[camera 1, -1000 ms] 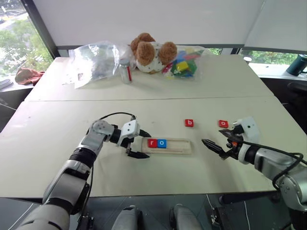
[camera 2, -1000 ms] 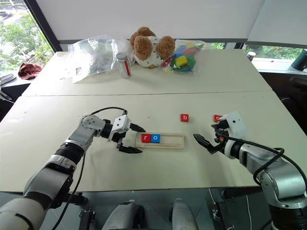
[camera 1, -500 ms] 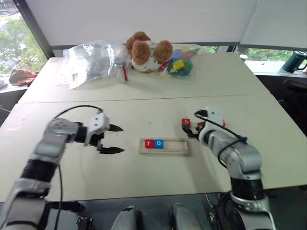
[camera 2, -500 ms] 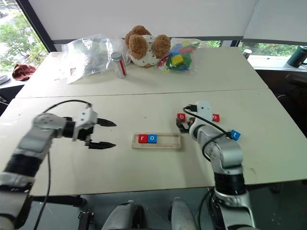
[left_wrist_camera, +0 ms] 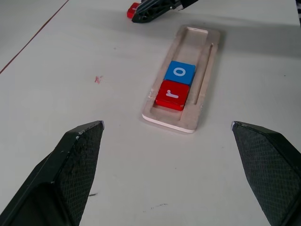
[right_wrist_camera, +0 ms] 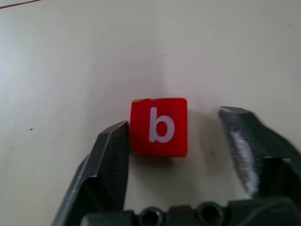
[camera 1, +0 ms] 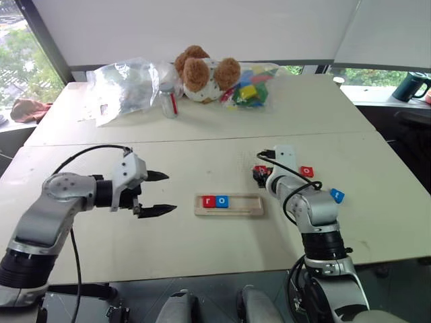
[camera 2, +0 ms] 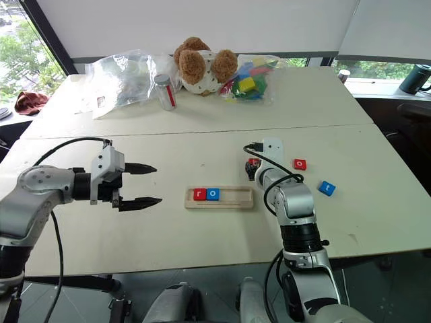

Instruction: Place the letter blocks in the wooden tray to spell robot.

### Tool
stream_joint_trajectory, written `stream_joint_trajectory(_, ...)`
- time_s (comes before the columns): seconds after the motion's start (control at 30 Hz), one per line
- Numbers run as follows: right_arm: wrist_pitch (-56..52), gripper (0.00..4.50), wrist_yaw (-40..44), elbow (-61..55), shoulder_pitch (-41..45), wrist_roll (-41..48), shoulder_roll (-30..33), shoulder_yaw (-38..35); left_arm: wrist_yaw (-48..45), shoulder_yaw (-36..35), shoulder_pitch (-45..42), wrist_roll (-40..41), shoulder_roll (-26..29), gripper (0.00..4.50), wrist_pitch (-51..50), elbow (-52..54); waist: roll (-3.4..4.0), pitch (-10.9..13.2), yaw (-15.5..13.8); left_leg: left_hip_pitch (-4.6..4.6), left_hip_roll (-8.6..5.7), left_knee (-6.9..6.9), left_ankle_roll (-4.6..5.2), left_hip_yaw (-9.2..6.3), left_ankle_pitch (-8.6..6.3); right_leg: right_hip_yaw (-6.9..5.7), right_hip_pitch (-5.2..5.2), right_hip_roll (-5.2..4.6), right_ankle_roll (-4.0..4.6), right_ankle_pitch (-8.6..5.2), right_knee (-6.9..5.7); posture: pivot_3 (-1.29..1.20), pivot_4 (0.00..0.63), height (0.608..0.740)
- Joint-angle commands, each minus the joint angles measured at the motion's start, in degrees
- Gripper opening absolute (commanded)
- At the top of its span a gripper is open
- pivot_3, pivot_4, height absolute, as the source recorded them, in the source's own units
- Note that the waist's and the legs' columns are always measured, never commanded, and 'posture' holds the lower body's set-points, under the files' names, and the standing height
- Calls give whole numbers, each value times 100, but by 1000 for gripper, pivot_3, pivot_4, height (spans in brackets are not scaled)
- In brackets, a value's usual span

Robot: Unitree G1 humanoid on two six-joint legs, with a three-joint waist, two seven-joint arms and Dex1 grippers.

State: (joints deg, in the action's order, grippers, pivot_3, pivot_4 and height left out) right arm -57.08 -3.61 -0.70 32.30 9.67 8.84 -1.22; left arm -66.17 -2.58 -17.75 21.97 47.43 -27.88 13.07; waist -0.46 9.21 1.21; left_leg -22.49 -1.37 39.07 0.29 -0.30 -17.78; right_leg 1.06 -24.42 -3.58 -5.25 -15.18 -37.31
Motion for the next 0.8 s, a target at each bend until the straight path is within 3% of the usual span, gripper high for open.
stream_joint_trajectory(0.03, 26, 1159, 11, 66, -14, -142, -88, 94, 97, -11, -4, 15, -38, 4500, 151, 60, -1, -1, -1, 0, 0, 0, 0, 0, 0, 0, 0, 0, 0, 0, -1, 0, 150, 740)
stream_joint_trajectory(0.17, 32, 1145, 110, -321, -141, -351, 143, 229, 73, 227, -149, -4, -167, 4500, 238, 32, -1, -1, -10, 0, 0, 0, 0, 0, 0, 0, 0, -1, 0, 0, -1, 0, 150, 740)
stream_joint_trajectory(0.37, -898, 1145, -242, -2509, -1044, -739, 547, -300, -216, 719, -497, 95, -381, 4500, 251, 66, 0, 0, -56, -26, -3, -1, 0, -7, 0, -3, -15, -2, 0, 0, 3, 0, 150, 740)
stream_joint_trajectory(0.53, -2043, 1145, -422, -3954, -1906, -792, -105, -649, -448, 944, -828, 60, -459, 4500, 311, -164, 0, 0, -8, -24, 2, -3, 1, -3, -1, -1, -18, 6, 0, 0, 6, 0, 150, 740)
stream_joint_trajectory(0.73, -1893, 1145, -572, -3830, -2199, -885, -844, -1082, -696, 1202, -1172, -152, -504, 4500, 563, -522, 1, 0, -22, 4, 2, 0, 1, 2, 0, -1, -1, 16, 0, 0, -11, 0, 150, 740)
stream_joint_trajectory(0.8, -1766, 2178, -561, -3714, -2218, -890, -939, -1121, -750, 1245, -1279, -185, -516, 4500, 641, -602, 0, 0, -40, 4, 0, 2, 1, 2, 0, -4, 1, 20, 0, 0, -11, 0, 150, 740)
